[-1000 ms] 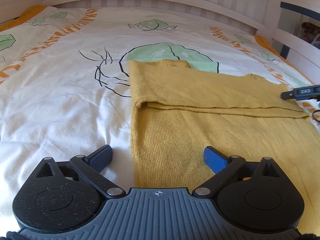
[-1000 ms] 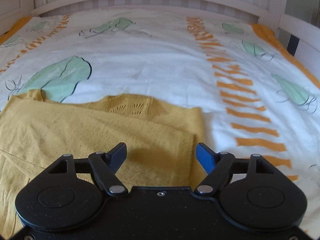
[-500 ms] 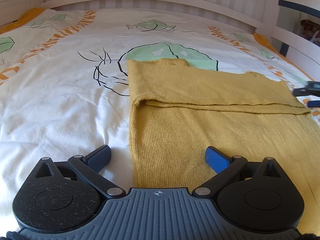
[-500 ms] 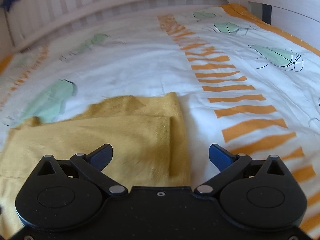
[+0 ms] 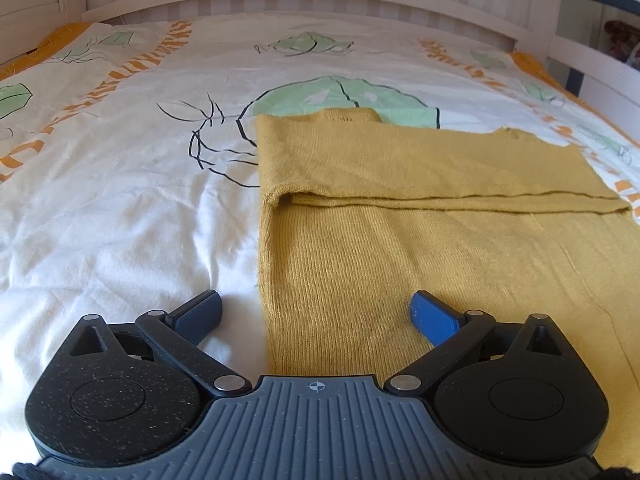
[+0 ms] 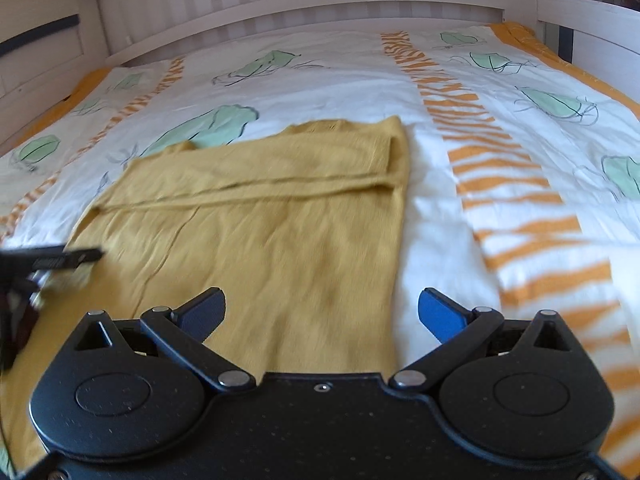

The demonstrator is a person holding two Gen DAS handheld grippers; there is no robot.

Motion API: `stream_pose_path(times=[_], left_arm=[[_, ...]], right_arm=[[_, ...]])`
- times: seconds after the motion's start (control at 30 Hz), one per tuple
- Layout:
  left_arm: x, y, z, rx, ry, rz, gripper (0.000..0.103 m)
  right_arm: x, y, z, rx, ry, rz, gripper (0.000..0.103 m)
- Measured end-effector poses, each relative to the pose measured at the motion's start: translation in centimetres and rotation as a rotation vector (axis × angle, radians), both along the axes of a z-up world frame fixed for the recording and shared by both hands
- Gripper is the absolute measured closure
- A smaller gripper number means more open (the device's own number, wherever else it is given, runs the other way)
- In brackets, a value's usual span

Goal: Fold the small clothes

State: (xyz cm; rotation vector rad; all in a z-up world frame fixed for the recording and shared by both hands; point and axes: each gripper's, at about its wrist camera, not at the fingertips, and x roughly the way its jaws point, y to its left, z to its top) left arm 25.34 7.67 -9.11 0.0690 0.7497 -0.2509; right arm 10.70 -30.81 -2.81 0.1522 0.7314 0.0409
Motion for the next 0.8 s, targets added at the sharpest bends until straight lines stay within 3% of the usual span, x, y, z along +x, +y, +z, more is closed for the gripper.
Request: stream_pose_path(times=[0.47, 0.8], left_arm=[[-10.7, 2.3, 1.6, 0.038, 0.13, -0.033, 0.001], [-16.6, 3.9, 2.2, -0.007, 0.172, 0.023, 0.001]], right_arm=[[-8.7, -0.1, 0.8, 0.049, -0.012, 0.007, 0.001], [-11.2, -1.2, -0.7, 0.14, 0.089, -0.017, 0.0]])
